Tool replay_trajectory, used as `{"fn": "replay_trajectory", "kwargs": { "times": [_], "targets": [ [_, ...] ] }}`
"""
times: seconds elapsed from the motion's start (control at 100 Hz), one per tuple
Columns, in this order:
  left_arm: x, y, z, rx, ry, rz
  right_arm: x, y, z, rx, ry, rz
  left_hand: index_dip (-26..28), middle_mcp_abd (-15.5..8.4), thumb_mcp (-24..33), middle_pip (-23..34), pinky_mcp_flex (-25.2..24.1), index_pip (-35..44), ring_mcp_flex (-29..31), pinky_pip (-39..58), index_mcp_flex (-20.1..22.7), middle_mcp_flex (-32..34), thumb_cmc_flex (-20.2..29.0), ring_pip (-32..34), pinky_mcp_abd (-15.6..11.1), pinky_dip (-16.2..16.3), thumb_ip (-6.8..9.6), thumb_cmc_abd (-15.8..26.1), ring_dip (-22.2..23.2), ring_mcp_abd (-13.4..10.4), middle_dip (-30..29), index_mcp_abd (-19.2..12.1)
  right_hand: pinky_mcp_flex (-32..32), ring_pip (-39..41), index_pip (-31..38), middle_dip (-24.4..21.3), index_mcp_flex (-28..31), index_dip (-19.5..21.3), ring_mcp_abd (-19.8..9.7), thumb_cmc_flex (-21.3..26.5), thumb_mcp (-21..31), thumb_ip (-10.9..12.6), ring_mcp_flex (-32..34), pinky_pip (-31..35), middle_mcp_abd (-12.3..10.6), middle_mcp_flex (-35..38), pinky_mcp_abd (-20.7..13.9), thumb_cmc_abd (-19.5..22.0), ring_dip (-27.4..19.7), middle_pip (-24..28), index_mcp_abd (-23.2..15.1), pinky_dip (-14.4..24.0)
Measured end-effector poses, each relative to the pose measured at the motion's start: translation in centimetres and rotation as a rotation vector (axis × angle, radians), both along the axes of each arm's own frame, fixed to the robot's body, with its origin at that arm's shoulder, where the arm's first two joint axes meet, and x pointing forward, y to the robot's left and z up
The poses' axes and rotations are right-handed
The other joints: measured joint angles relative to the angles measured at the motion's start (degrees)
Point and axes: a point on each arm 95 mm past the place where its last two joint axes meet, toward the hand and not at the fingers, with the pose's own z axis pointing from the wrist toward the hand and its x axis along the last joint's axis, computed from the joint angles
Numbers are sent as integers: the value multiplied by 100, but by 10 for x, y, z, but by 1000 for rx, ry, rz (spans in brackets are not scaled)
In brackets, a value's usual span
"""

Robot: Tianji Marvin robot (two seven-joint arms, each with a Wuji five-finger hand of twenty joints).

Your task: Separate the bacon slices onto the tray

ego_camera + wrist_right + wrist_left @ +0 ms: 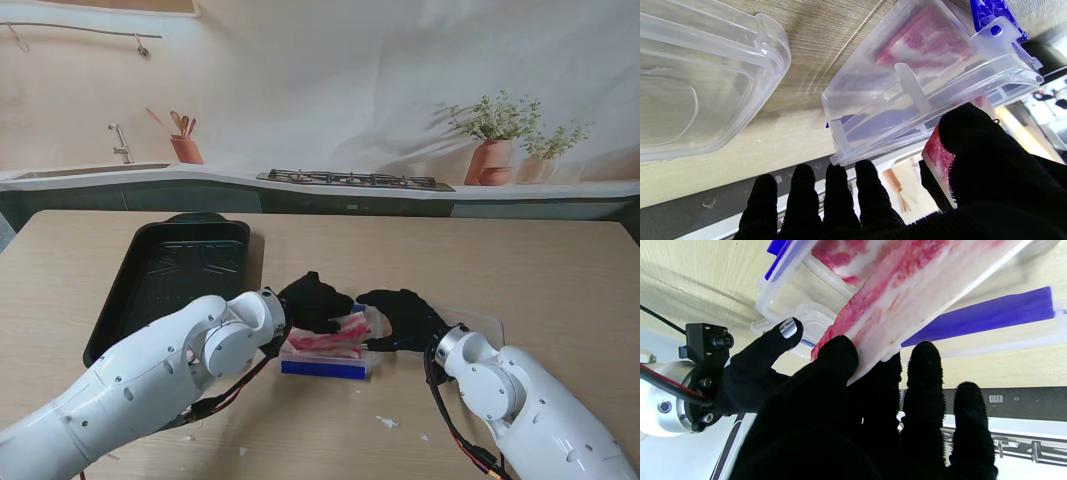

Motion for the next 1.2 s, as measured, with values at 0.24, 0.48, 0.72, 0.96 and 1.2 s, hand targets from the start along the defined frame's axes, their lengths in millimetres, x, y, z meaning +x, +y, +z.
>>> {"fn": "replay_trajectory", "kwargs": {
  "times": [0.24, 0.48, 0.72, 0.96, 1.2],
  "targets": [
    [-2, 3, 12, -26, -55, -28, 0, 0, 0, 0, 0, 0, 38, 27, -125, 50, 46, 0, -135, 21, -22, -40, 69, 11, 0, 3, 0, 45, 80, 7, 83, 31, 0, 0, 0, 0, 0, 0, -8, 0, 0, 0, 0, 0, 0, 0, 0, 0, 0, 0, 0, 0],
    [-3, 15, 41, -37, -124, -52, 0, 0, 0, 0, 0, 0, 152, 27, -295, 58, 46, 0, -135, 62, -73, -68, 134, 11, -1, 4, -1, 105, 151, 7, 155, 34, 0, 0, 0, 0, 0, 0, -8, 0, 0, 0, 0, 0, 0, 0, 0, 0, 0, 0, 0, 0],
    [-2, 44, 73, -7, -194, -62, 0, 0, 0, 0, -2, 0, 210, 27, -341, 66, 46, 69, -135, 63, -127, -105, 139, 11, -6, 4, -1, 121, 152, 4, 227, 24, 0, 0, 0, 0, 0, 0, -9, 0, 0, 0, 0, 0, 0, 0, 0, 0, 0, 0, 0, 0],
    [5, 93, 92, 85, -238, -9, 0, 0, 0, -1, -2, 1, 287, 18, -464, 69, 46, 119, -141, 63, -265, -158, 196, -3, -93, 4, -1, 183, 152, -22, 317, -29, 0, 0, 0, 0, 0, 0, -9, 0, 0, 0, 0, 0, 0, 0, 0, 0, 0, 0, 0, 0],
    [15, 144, 102, 249, -293, 24, 0, 0, 0, -3, -3, 1, 423, -55, -754, 59, 46, 151, -278, 63, -361, -230, 330, -17, -225, 4, -68, 300, 154, -139, 504, -151, 0, 0, 0, 0, 0, 0, -9, 0, 0, 0, 0, 0, 0, 0, 0, 0, 0, 0, 0, 0]
  ]
}}
